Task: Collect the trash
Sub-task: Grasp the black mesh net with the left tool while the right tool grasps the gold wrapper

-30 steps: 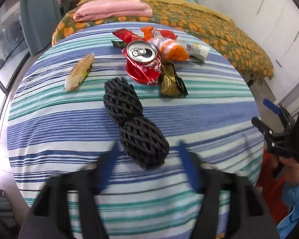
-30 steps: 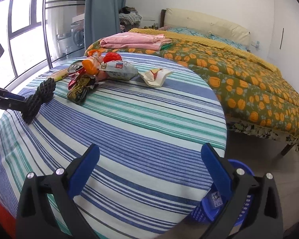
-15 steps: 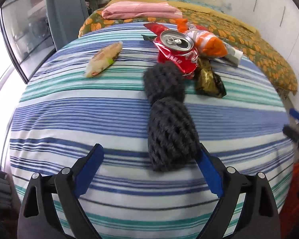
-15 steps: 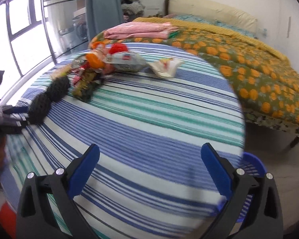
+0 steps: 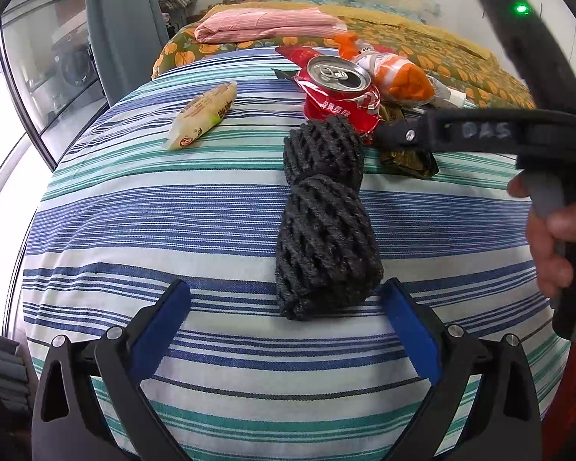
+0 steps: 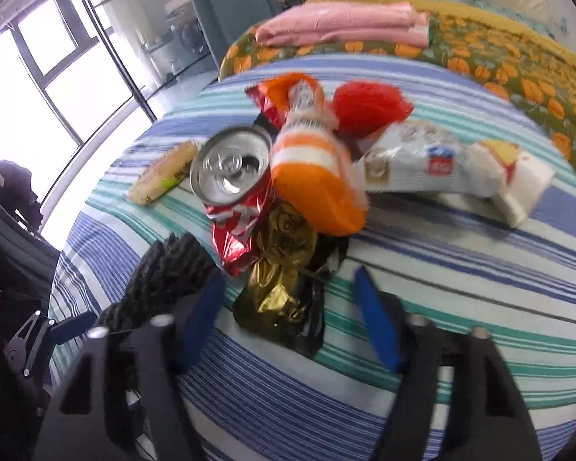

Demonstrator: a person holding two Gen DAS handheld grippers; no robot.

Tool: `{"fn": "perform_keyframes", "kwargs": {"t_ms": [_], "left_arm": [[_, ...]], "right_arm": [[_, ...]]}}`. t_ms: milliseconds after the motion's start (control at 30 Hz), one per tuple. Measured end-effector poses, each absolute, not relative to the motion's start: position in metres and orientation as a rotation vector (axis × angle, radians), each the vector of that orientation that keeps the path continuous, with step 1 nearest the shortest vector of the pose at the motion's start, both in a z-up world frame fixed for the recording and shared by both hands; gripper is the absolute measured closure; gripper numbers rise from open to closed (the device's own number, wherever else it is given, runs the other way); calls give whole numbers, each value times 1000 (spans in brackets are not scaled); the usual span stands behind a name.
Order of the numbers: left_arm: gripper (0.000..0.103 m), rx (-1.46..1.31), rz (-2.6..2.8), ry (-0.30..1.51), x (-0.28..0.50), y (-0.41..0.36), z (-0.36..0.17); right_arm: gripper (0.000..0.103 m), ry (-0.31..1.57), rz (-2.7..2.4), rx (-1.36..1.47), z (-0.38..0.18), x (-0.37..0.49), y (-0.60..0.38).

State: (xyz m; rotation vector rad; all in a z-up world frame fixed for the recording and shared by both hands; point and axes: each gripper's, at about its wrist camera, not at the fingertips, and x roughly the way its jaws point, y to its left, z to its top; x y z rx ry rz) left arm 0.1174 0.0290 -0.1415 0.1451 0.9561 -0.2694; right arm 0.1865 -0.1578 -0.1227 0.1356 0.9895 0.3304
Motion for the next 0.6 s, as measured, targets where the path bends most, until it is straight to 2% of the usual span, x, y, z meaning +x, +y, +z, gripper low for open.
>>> {"fn": "perform_keyframes", "kwargs": {"t_ms": [33, 67, 433, 533, 600], "left_arm": [[6, 145, -270, 956, 117, 29, -141], [6, 145, -270, 956, 117, 29, -142], [6, 144, -268, 956, 116, 28, -142], [5, 145, -285, 955, 116, 28, -141], [5, 144, -326, 953, 113, 27, -140]], "right_arm": [[60, 997, 333, 123, -124, 186, -157], [61, 995, 331, 100, -123, 181, -158], [61, 1076, 386, -43, -110, 90, -214], [59, 1092, 349, -49, -118, 71, -231], [47, 1092, 327, -37, -123, 68, -238]]}}
